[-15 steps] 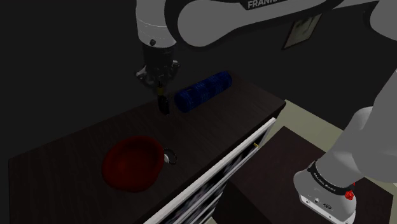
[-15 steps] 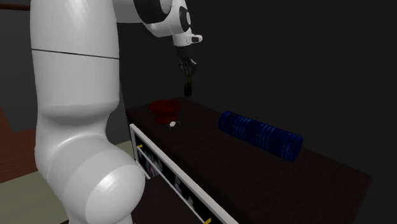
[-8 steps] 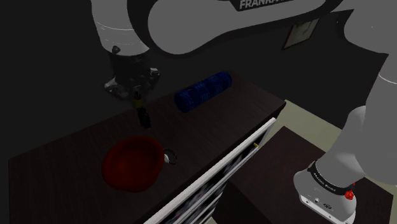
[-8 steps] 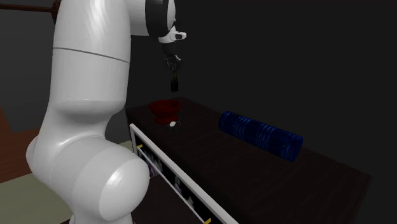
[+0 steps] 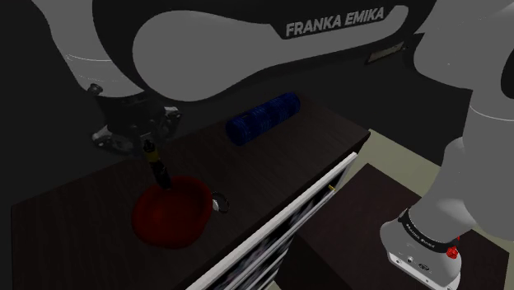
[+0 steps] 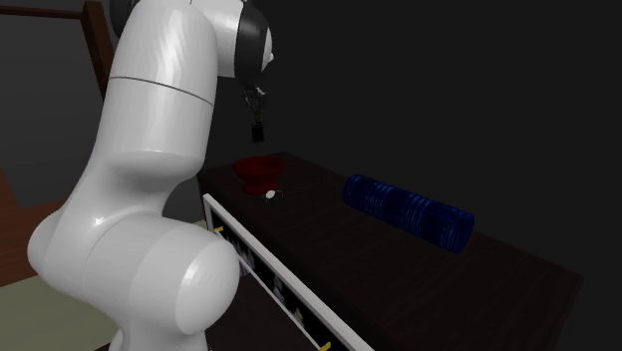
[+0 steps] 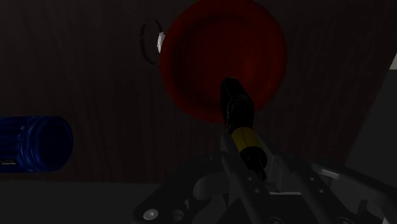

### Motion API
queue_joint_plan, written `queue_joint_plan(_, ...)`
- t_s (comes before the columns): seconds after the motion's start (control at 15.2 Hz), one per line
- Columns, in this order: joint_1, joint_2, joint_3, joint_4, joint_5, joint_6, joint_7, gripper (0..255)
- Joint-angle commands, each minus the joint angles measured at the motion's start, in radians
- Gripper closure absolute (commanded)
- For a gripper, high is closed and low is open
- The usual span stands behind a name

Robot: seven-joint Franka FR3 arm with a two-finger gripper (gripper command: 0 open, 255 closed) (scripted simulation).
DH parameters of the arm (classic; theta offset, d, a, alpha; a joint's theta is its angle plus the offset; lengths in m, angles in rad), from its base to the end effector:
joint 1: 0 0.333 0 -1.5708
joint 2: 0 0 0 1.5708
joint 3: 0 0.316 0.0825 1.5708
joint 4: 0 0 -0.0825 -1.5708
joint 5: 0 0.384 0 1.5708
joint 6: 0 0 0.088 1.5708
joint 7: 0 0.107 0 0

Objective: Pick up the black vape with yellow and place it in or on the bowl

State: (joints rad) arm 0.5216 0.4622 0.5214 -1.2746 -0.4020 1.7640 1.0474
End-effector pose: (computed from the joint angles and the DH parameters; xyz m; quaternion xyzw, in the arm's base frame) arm 0.4406 0.5356 0.5244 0.9953 0.0003 0.0964 0.0084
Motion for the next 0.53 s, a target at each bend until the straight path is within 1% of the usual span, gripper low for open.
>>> queue_joint_plan(0.0, -0.002, 0.001, -0.001, -0.023, -0.002, 0.024, 0.007, 255)
queue_joint_plan(0.46, -0.017, 0.001, -0.005, -0.118, -0.009, 0.115, 0.028, 255)
